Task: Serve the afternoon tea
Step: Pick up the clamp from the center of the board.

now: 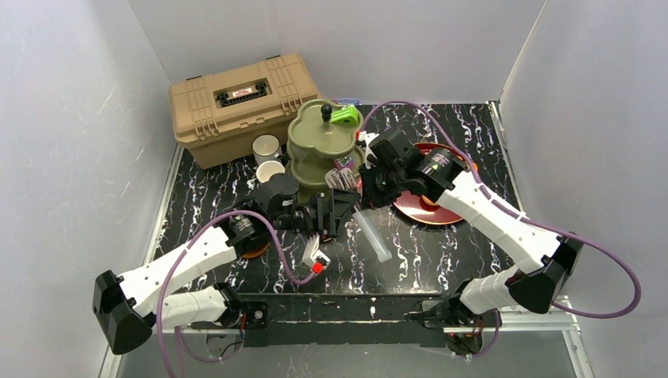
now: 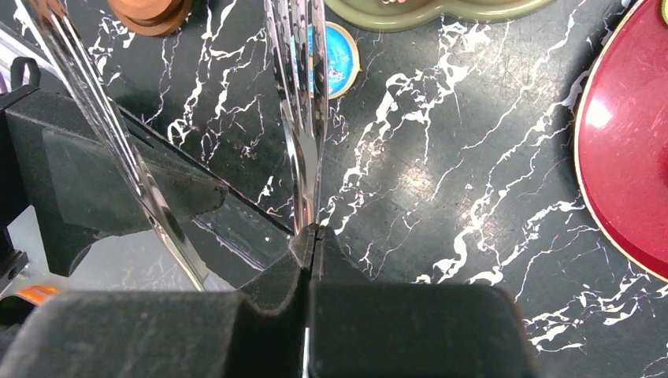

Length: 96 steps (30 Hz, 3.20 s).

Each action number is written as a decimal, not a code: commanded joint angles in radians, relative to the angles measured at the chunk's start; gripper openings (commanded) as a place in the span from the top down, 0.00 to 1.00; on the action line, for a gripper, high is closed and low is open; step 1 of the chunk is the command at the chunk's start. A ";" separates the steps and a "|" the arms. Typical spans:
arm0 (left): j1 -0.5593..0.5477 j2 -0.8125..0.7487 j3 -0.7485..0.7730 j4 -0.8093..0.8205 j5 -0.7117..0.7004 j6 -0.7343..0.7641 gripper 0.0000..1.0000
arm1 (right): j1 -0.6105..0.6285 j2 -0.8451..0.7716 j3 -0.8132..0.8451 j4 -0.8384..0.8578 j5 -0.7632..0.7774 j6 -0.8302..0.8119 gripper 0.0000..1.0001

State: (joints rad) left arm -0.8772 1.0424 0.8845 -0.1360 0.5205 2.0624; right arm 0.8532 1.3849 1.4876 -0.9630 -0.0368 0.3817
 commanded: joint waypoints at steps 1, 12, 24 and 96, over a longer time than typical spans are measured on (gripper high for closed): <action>-0.027 -0.001 0.061 -0.100 -0.100 -0.023 0.40 | 0.004 -0.008 0.073 0.001 -0.005 -0.010 0.99; -0.094 0.066 0.172 -0.251 -0.273 -0.126 0.50 | 0.004 0.031 0.165 -0.040 0.004 -0.022 0.99; -0.112 0.102 0.207 -0.274 -0.331 -0.177 0.86 | 0.006 0.037 0.169 -0.041 -0.010 -0.037 0.99; -0.119 0.144 0.455 0.215 -0.640 -1.373 1.00 | -0.081 -0.216 0.029 0.766 0.158 0.267 0.36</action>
State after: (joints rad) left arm -0.9913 1.2327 1.3472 0.0319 -0.1600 0.6922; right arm 0.8085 1.1679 1.4525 -0.2123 0.2165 0.6216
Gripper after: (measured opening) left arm 0.249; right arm 0.690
